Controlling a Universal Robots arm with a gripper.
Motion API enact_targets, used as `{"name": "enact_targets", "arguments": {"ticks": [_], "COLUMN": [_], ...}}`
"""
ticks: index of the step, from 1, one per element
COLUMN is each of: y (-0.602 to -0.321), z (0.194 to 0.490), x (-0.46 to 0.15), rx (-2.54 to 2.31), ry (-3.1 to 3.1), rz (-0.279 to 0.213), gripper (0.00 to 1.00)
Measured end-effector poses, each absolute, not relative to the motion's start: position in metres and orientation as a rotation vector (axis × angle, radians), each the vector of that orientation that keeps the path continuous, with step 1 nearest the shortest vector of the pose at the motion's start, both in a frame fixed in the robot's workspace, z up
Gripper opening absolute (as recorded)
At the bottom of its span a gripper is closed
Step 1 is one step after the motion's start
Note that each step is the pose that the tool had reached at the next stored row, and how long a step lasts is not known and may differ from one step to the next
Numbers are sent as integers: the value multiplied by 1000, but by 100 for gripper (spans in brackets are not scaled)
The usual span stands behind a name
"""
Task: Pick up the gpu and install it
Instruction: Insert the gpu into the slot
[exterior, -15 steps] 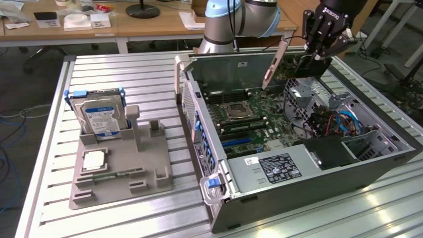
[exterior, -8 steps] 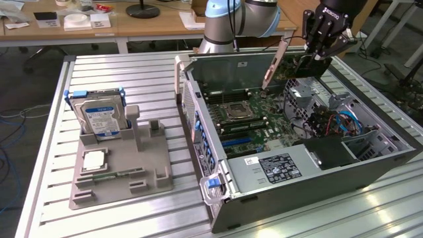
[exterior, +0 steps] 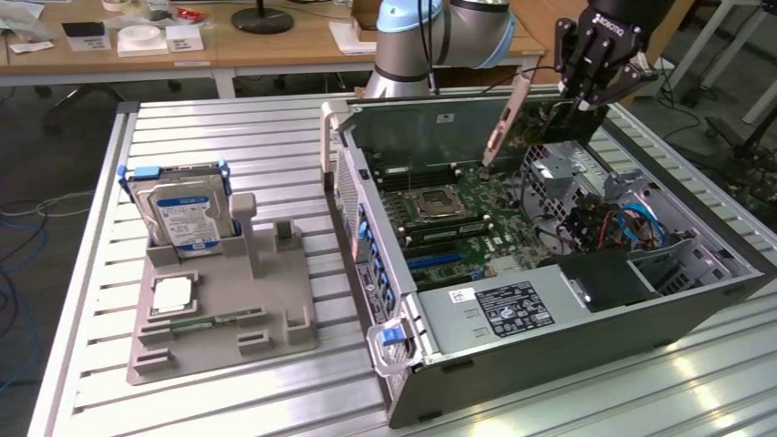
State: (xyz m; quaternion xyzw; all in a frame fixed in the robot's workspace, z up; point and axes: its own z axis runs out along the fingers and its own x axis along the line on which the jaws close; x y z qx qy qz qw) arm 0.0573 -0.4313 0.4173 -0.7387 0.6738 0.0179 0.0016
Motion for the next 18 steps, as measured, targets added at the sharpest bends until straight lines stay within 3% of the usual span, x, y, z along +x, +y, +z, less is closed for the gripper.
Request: {"name": "enact_targets", "arguments": {"ticks": [3, 8, 18], "y": [-431, -431, -431], "z": [417, 415, 414], "x": [56, 52, 52], "rx": [-2318, -2294, -2272], "ry": [2108, 2084, 2108], "rz": [48, -11, -12], "gripper": [27, 27, 27]}}
